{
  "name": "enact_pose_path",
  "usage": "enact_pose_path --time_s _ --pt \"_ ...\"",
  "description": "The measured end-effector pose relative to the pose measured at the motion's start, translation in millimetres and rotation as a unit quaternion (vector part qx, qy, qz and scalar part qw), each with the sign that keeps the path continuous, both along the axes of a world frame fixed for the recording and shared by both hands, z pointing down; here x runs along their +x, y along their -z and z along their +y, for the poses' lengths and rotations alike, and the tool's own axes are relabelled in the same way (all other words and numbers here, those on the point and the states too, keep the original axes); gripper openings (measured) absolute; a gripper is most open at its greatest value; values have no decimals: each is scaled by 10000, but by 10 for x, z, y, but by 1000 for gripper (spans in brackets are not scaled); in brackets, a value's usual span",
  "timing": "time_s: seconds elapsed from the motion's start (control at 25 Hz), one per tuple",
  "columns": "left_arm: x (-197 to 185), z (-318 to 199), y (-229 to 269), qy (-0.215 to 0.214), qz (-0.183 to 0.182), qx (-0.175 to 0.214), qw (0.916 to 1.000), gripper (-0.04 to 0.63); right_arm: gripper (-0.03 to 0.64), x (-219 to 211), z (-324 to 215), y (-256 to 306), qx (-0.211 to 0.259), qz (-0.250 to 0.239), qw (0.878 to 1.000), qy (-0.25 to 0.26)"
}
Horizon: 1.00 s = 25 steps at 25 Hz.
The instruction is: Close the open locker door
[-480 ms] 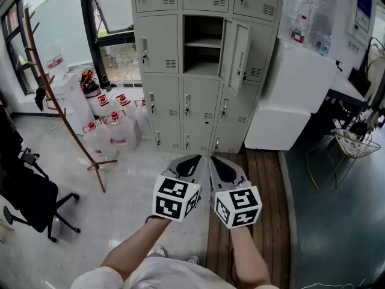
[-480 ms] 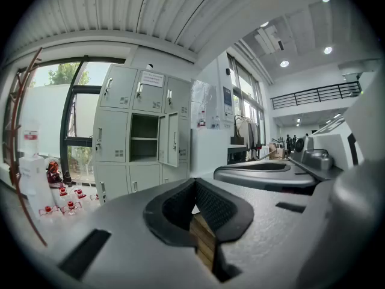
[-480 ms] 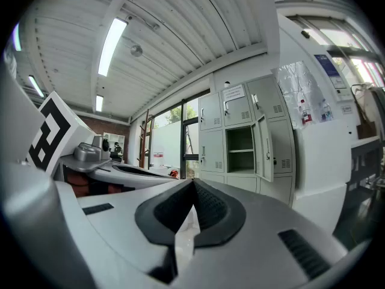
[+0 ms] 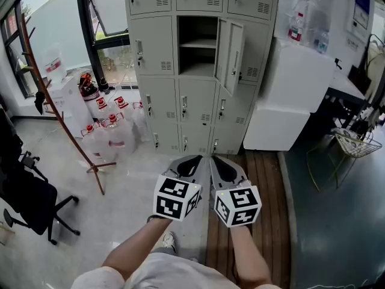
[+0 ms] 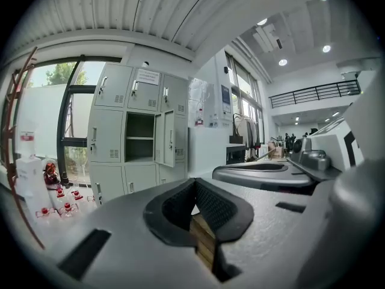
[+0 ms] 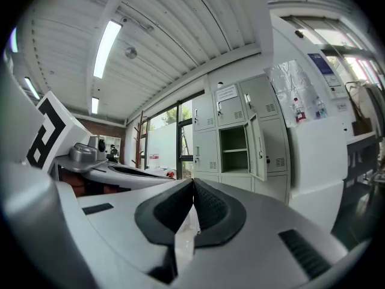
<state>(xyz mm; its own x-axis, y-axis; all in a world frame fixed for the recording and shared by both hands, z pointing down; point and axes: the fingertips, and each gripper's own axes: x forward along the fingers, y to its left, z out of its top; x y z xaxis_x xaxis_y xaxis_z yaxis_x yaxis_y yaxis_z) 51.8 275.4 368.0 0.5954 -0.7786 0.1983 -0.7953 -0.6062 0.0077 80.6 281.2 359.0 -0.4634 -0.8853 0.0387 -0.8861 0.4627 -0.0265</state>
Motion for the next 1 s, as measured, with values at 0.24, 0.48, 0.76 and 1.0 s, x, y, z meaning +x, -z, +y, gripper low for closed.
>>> enact_pose_path --time_s 0.24,0.48,0.76,1.0 --pt "61 -215 6 -18 32 22 10000 6 5 30 -197 8 38 49 10000 38" --pt "51 -541 -11 -87 86 34 9999 6 5 28 -498 -18 44 95 9999 -15" --pt "-92 -1091 -11 -204 150 -17 9997 6 5 -108 -1017 -24 -14 169 9998 -104" --pt "-265 -1617 78 -274 215 -43 9994 6 5 -259 -1506 77 -17 141 9997 -187"
